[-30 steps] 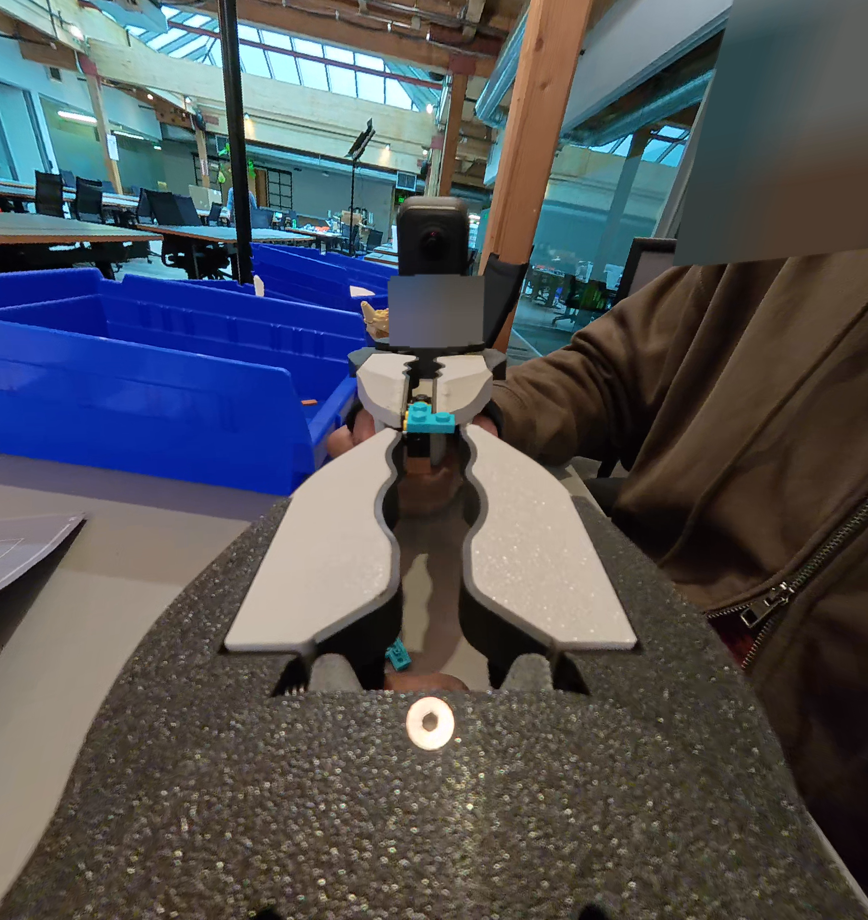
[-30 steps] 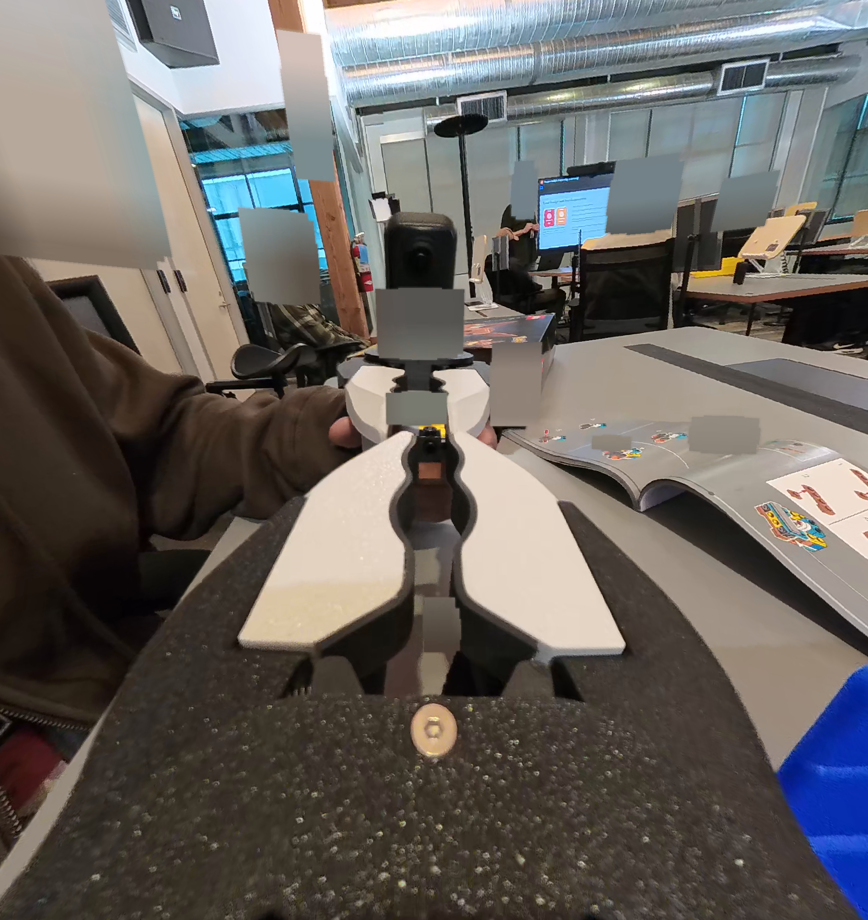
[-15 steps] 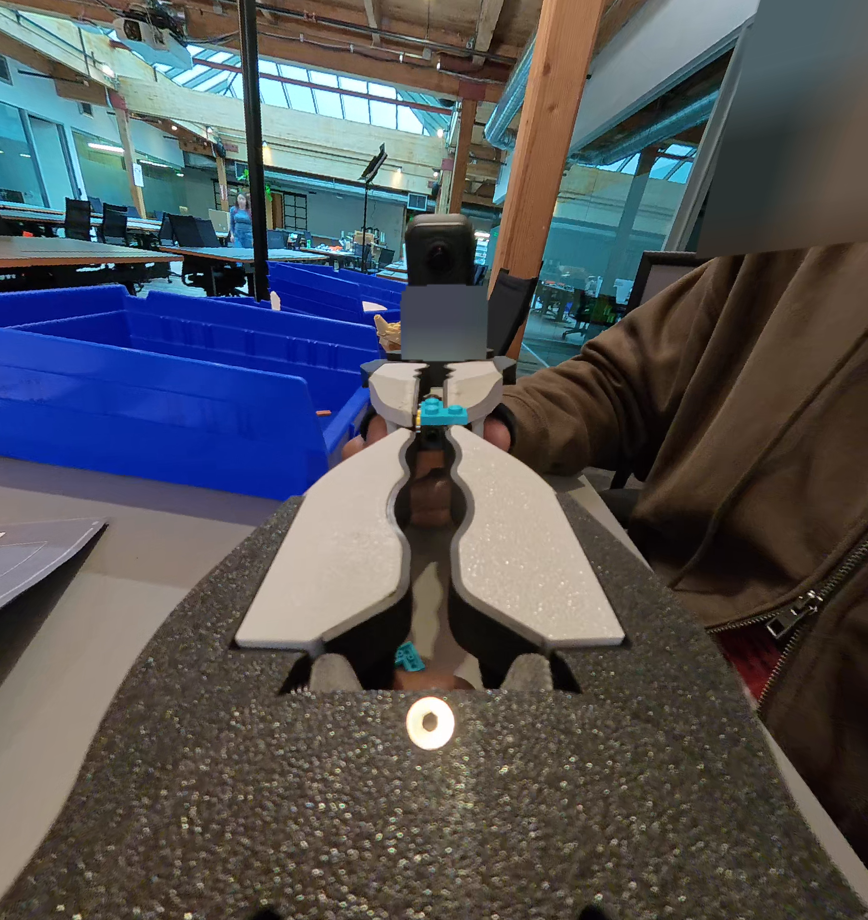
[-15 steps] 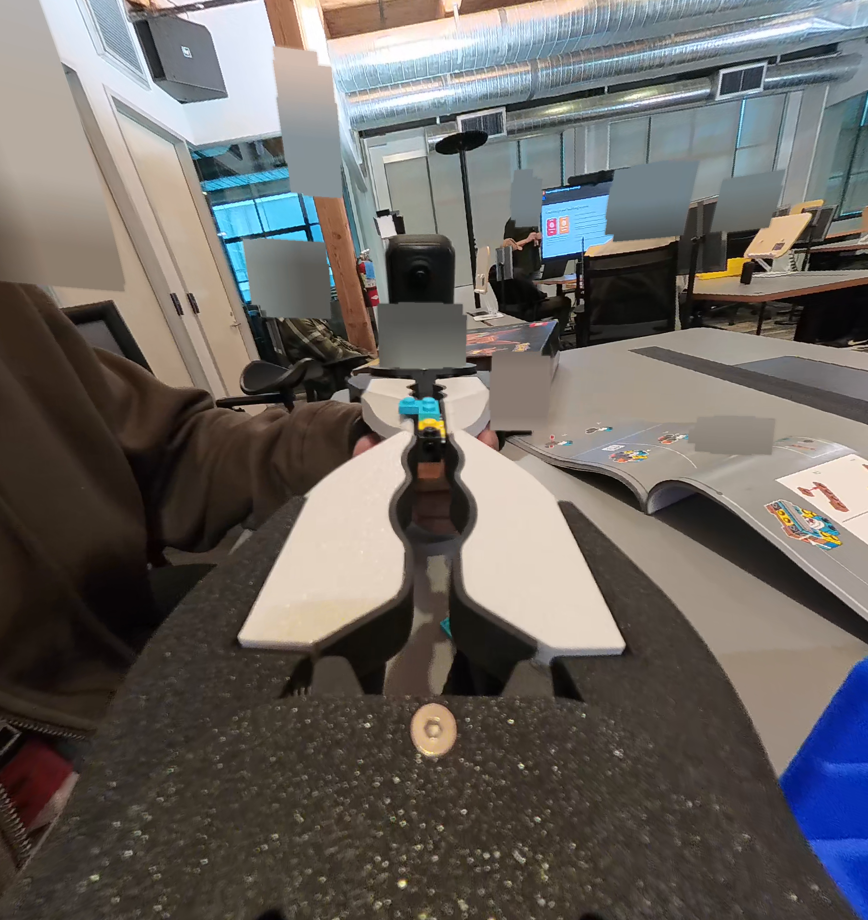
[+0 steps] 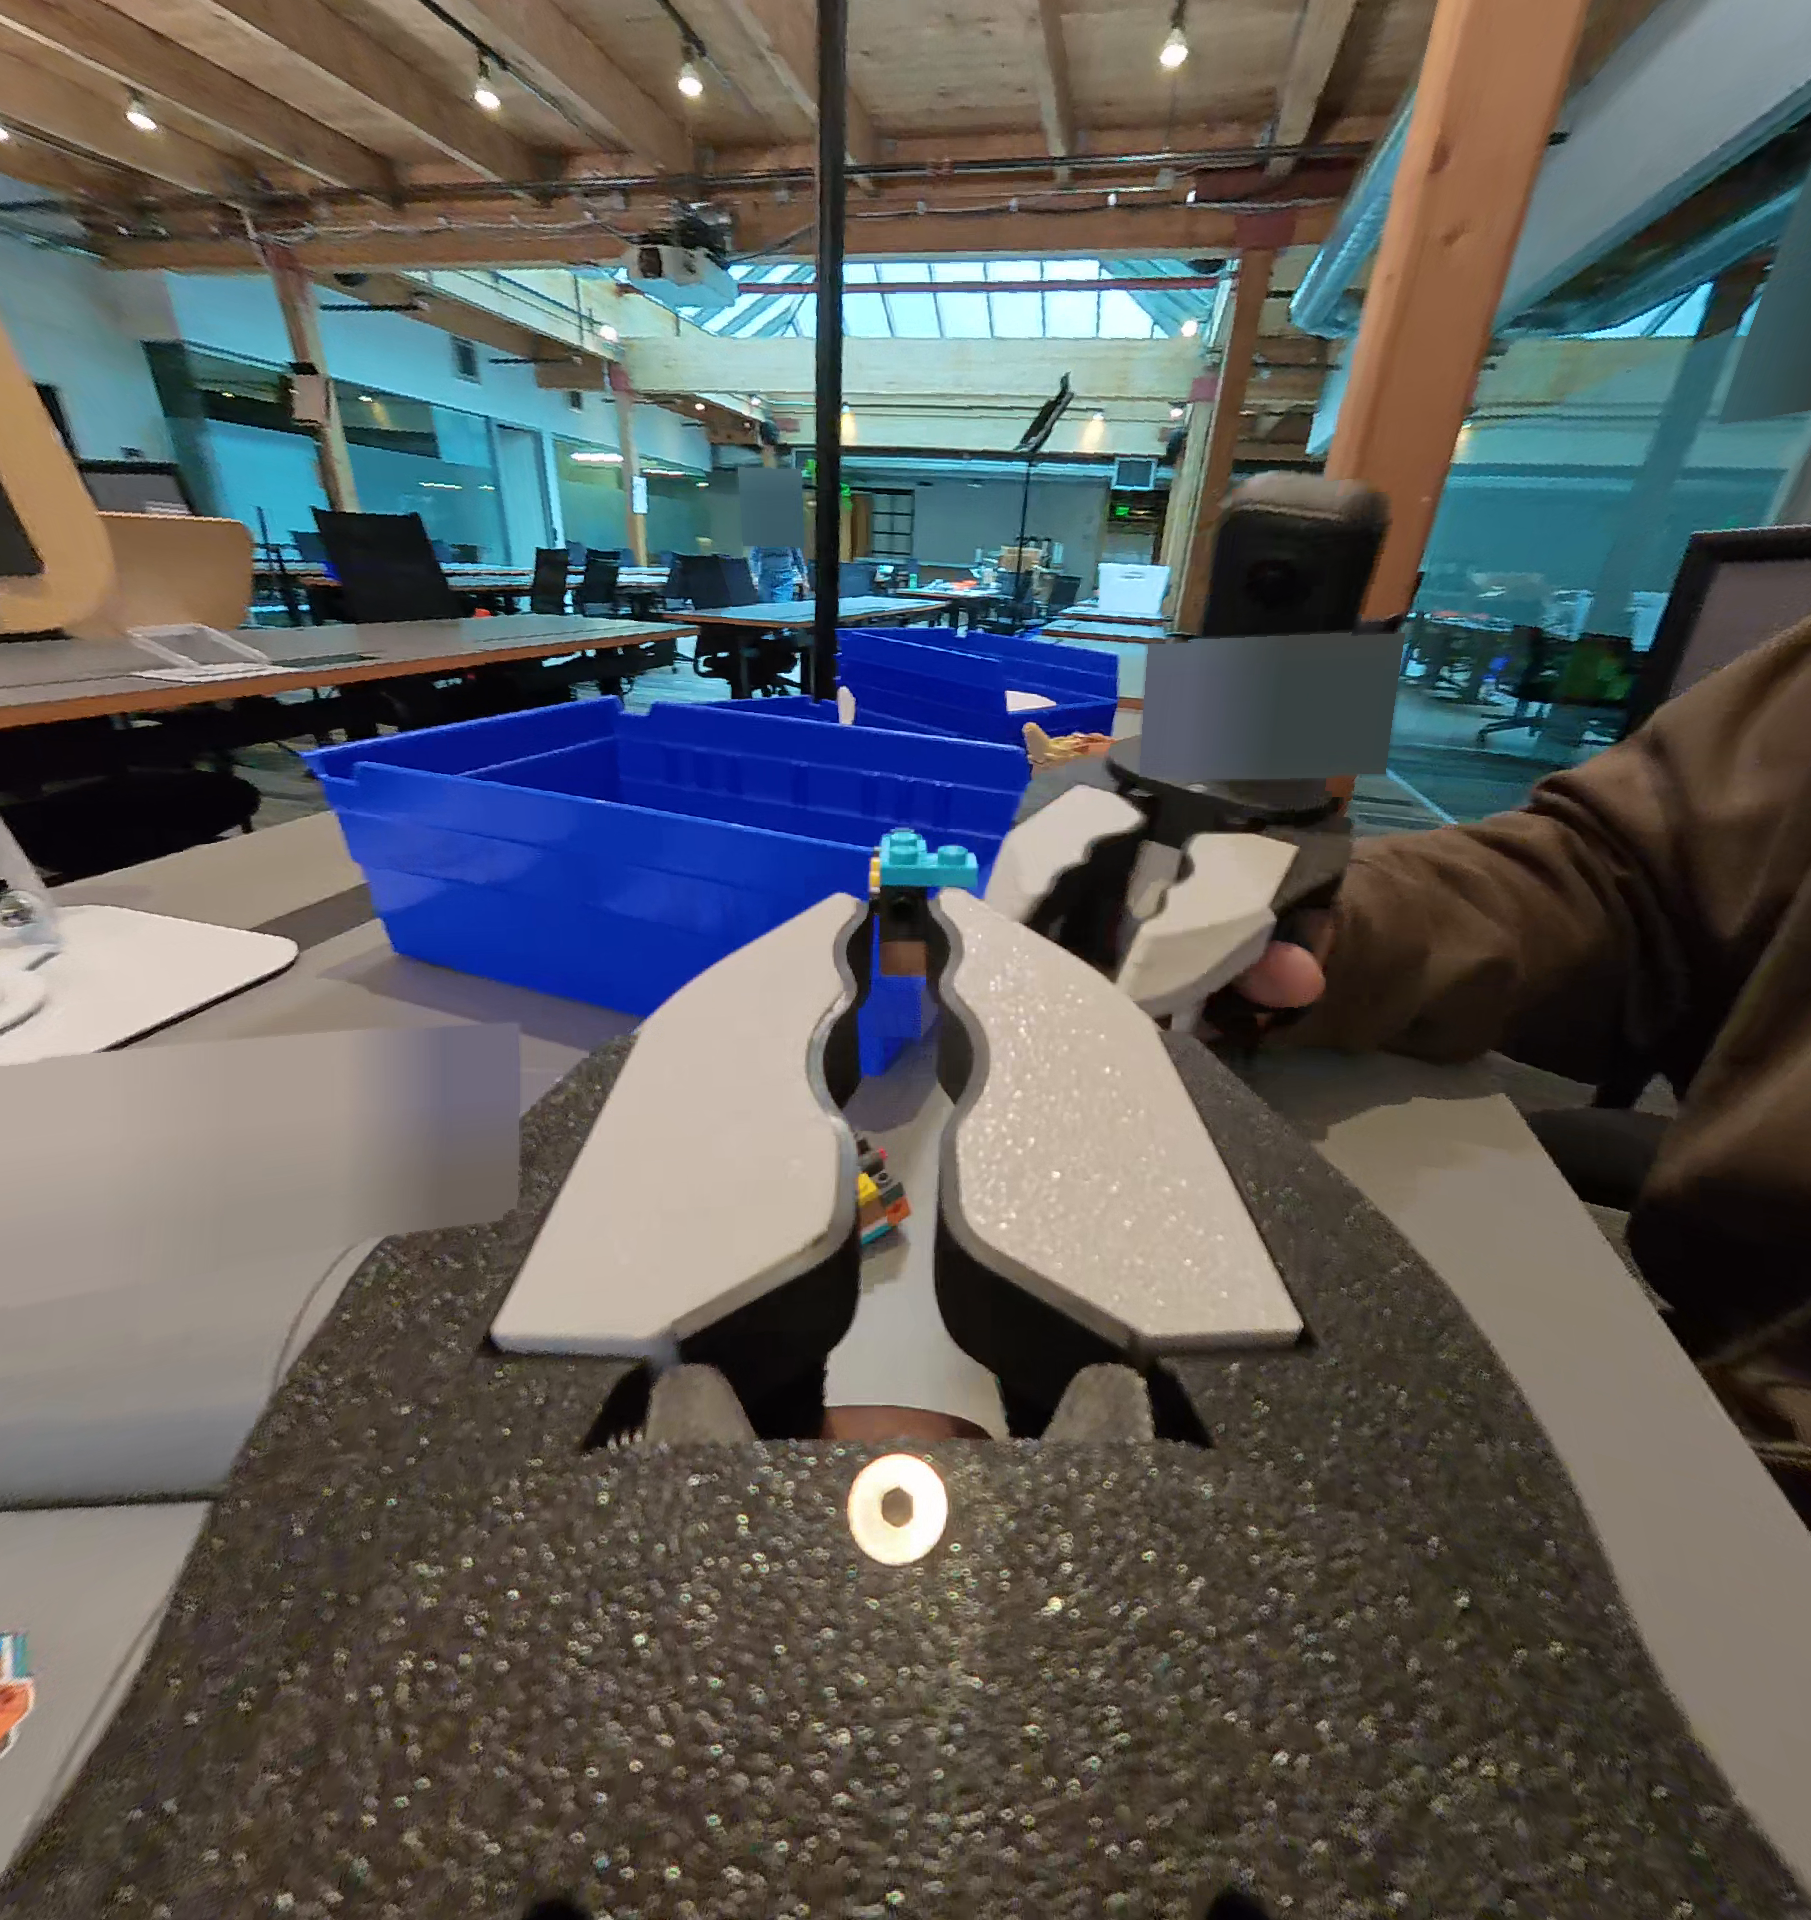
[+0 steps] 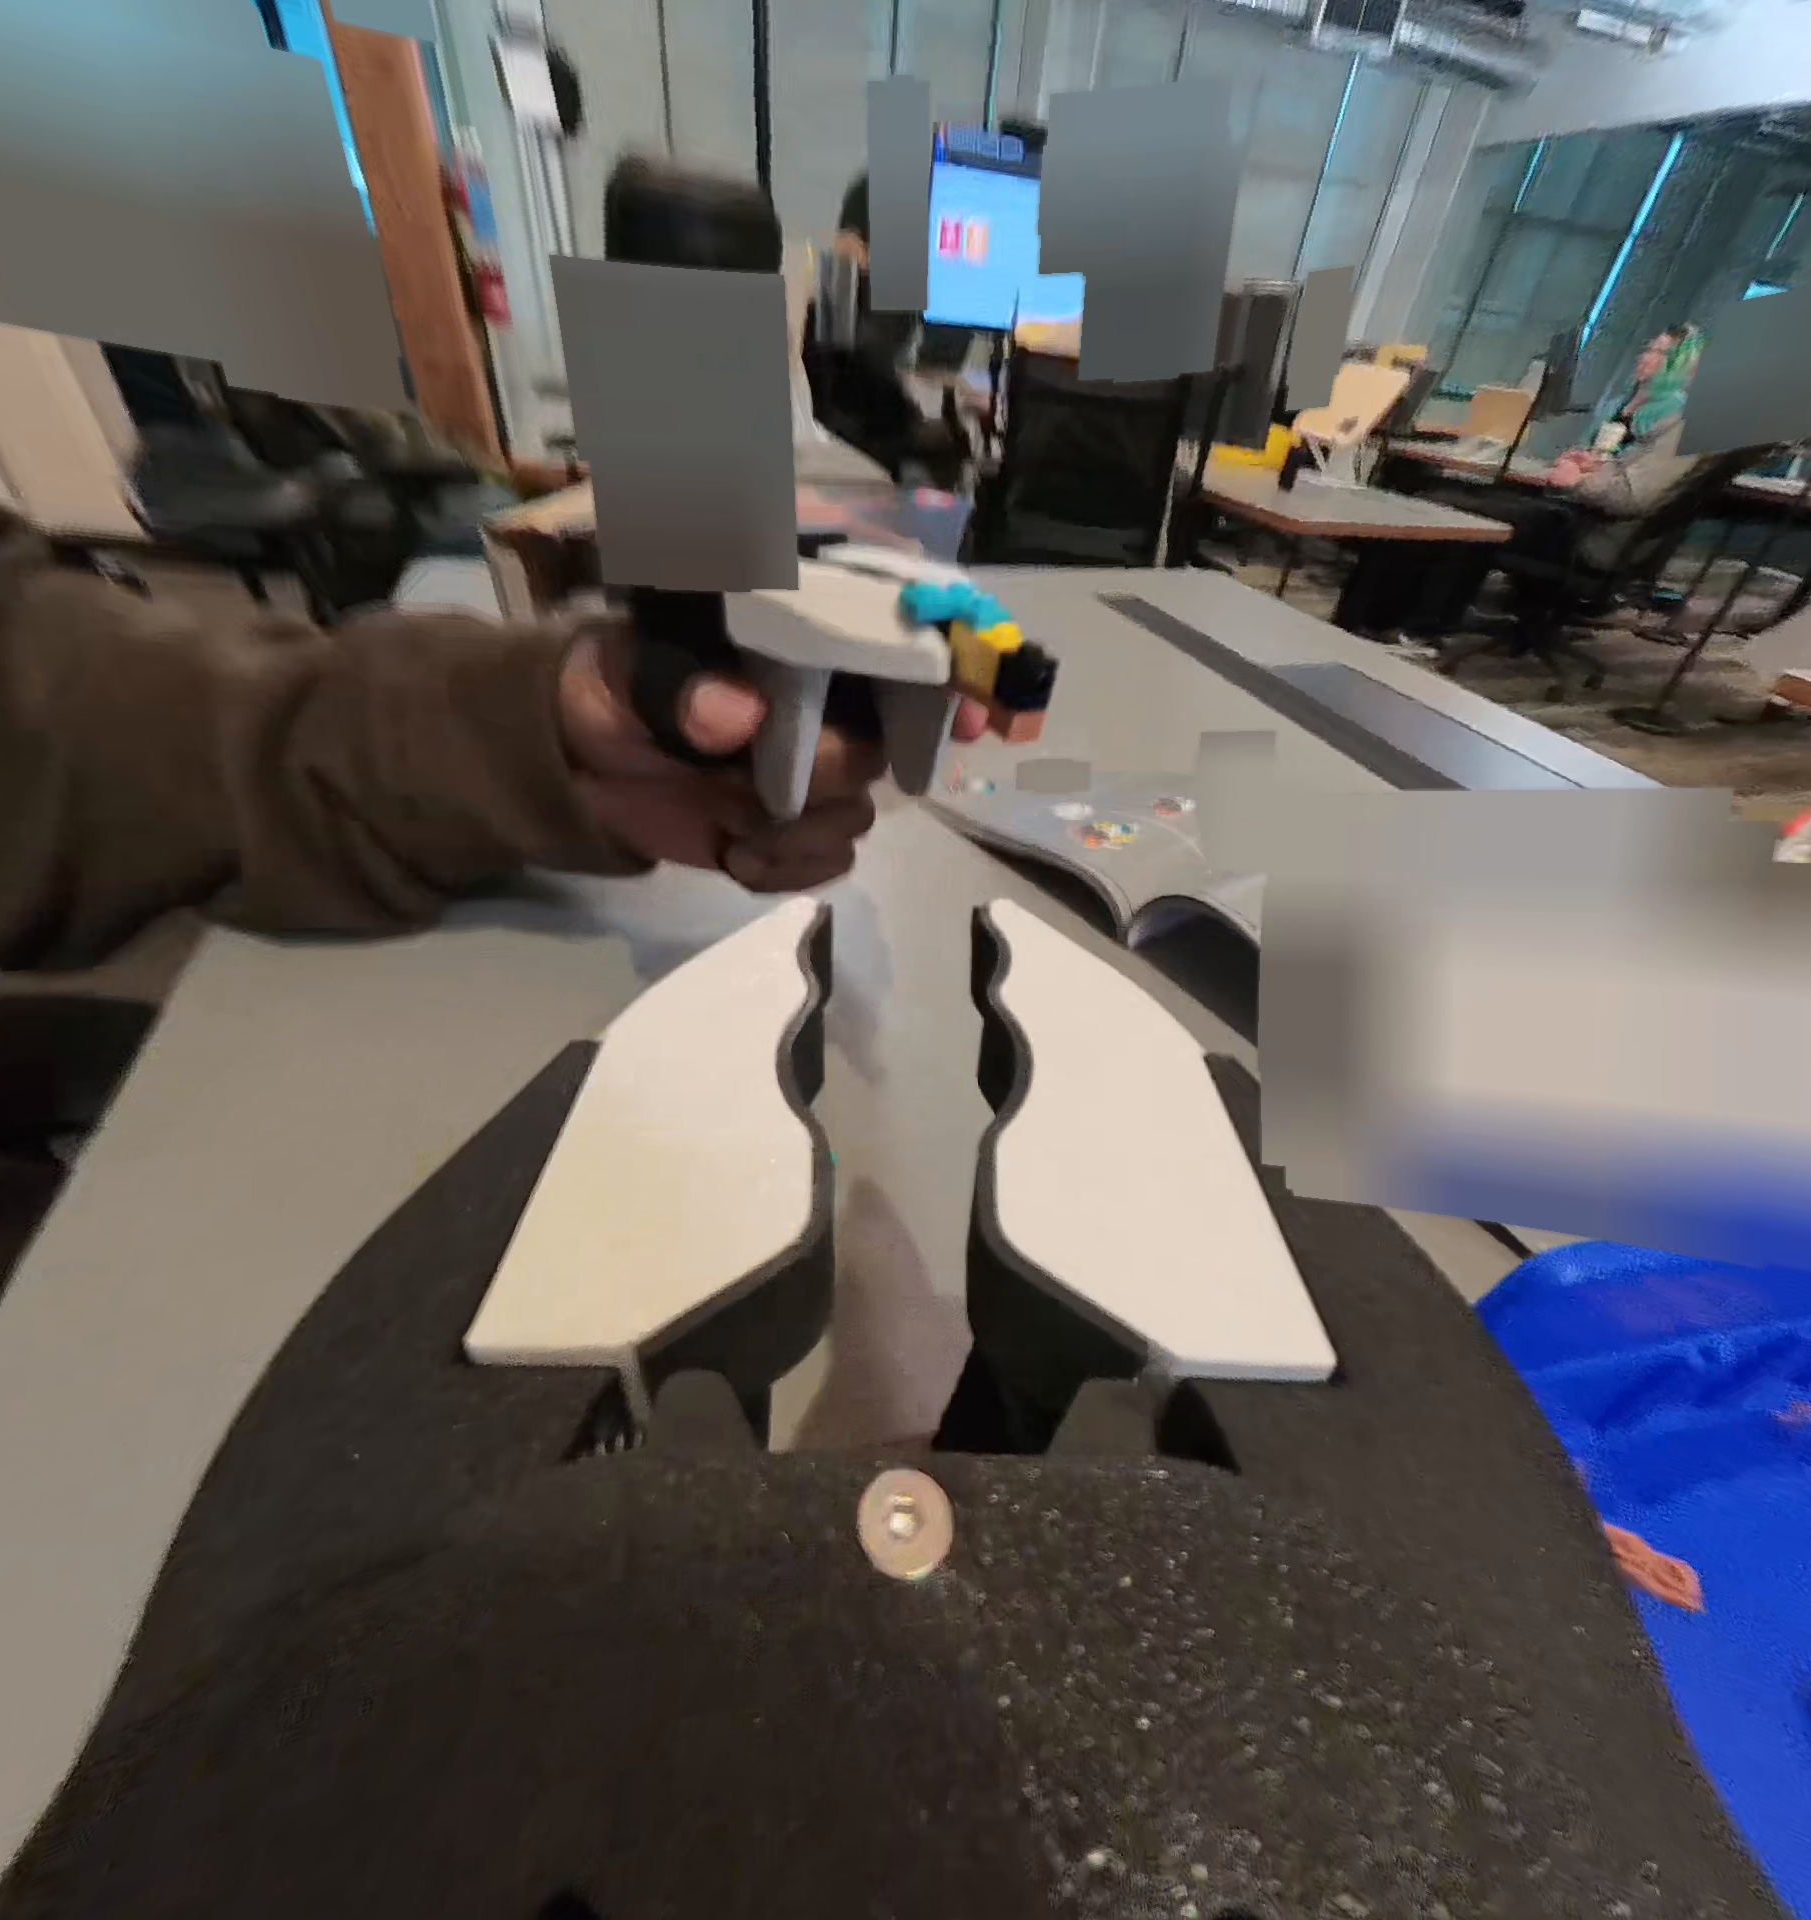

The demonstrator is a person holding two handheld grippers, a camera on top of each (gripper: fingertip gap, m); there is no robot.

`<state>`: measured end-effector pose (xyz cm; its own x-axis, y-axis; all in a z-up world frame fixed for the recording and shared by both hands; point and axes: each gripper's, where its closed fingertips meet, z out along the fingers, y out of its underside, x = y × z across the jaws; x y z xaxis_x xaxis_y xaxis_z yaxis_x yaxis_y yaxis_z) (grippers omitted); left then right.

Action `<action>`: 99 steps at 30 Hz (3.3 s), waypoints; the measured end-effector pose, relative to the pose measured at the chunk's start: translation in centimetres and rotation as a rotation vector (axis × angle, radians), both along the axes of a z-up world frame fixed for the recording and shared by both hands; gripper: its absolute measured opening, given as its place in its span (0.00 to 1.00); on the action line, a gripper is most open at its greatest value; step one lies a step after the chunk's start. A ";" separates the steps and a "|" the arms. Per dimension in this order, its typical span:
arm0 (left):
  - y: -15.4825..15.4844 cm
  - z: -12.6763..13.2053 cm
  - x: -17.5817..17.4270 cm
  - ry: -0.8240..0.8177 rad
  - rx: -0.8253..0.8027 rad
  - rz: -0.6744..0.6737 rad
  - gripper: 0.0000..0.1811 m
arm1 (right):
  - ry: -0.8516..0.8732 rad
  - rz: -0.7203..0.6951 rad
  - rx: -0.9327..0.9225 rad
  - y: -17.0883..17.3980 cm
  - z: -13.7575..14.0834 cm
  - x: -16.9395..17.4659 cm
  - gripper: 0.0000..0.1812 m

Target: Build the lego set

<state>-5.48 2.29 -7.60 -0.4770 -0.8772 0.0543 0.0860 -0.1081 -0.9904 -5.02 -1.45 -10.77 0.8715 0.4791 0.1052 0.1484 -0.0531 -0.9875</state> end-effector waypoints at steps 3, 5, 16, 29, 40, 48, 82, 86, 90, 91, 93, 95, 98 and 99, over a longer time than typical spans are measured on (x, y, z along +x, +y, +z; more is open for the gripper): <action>0.3 -0.3 0.2 0.012 0.009 0.024 0.05 | -0.199 -0.060 -0.061 -0.7 -1.4 0.3 0.04; 0.5 -0.5 0.4 0.026 0.032 0.043 0.05 | -0.309 -0.108 -0.158 -1.1 -2.8 1.0 0.00; 1.2 -1.5 0.7 0.075 0.084 0.077 0.05 | -0.402 0.027 -0.608 -2.2 -8.5 -1.2 0.11; 2.2 -0.9 0.3 0.057 0.088 0.100 0.05 | -0.571 0.199 -0.731 1.3 -10.6 -2.4 0.13; 2.6 -0.5 0.1 0.050 0.085 0.113 0.05 | -0.553 0.191 -0.733 1.2 -10.5 -2.4 0.09; 1.7 -1.5 0.2 0.088 0.124 0.073 0.05 | -0.113 -0.035 -0.505 1.8 -6.5 -2.0 0.09; -1.2 -5.9 0.3 0.244 0.270 -0.083 0.05 | -0.283 -0.152 -0.567 -2.6 -8.3 5.8 0.15; -1.5 -6.3 0.2 0.259 0.287 -0.094 0.05 | -0.206 -0.142 -0.618 -1.8 -8.8 5.0 0.13; -1.5 -6.2 0.2 0.258 0.285 -0.097 0.05 | -0.194 -0.160 -0.654 -1.0 -9.6 4.8 0.12; -1.5 -6.2 0.1 0.257 0.286 -0.097 0.05 | -0.202 -0.166 -0.661 -0.8 -9.8 4.9 0.12; -1.5 -6.2 0.1 0.259 0.287 -0.100 0.05 | -0.216 -0.169 -0.667 -0.6 -10.1 4.8 0.11; -1.6 -6.2 0.1 0.260 0.289 -0.104 0.05 | -0.227 -0.174 -0.665 -0.4 -10.1 4.9 0.10; -1.7 -6.2 0.0 0.263 0.292 -0.108 0.05 | -0.268 -0.182 -0.656 -0.3 -10.2 5.0 0.10; -1.7 -6.2 0.0 0.265 0.293 -0.110 0.05 | -0.282 -0.180 -0.652 -0.3 -10.1 5.0 0.10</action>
<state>-5.44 0.57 -13.82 -0.5715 -0.8186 -0.0570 -0.1722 0.1875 -0.9671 -0.04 -1.78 -20.91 0.9246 0.3725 0.0796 0.3257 -0.6649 -0.6722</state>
